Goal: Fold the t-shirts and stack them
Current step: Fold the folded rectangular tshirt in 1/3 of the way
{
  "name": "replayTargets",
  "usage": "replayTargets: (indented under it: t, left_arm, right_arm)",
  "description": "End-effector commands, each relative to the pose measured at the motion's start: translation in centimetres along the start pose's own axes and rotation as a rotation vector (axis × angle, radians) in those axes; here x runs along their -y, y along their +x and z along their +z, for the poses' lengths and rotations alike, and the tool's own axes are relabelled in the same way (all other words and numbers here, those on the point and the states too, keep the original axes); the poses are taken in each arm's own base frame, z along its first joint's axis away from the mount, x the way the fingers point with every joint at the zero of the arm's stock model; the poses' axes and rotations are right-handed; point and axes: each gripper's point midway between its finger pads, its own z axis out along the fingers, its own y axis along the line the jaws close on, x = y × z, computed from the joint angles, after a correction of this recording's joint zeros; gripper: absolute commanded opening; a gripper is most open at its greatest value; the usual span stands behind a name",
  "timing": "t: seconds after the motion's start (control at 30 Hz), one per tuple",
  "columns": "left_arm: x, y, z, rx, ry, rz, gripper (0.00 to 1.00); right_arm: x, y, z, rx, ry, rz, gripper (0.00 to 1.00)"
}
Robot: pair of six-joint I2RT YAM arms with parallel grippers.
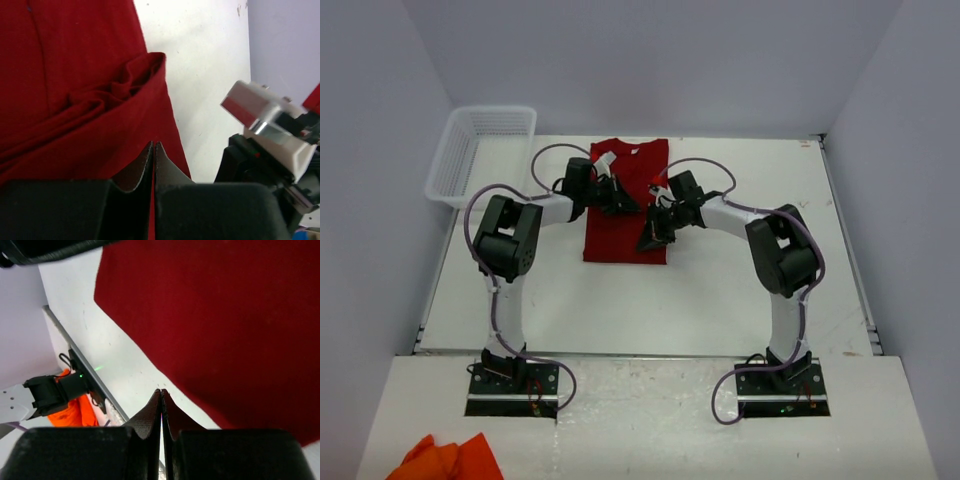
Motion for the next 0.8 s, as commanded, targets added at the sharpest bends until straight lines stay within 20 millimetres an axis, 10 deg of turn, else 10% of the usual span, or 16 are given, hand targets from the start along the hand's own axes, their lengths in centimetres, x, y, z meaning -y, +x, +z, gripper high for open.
replayTargets:
  t: [0.0, 0.77]
  left_arm:
    - [0.4, -1.5, 0.5, 0.016, 0.107, -0.028, 0.0]
    - [-4.2, -0.9, 2.5, -0.021, 0.091, -0.095, 0.0]
  right_arm:
    - [-2.5, -0.8, 0.7, -0.028, -0.128, -0.002, 0.0]
    - [6.8, 3.7, 3.6, 0.007, 0.181, 0.351, 0.0]
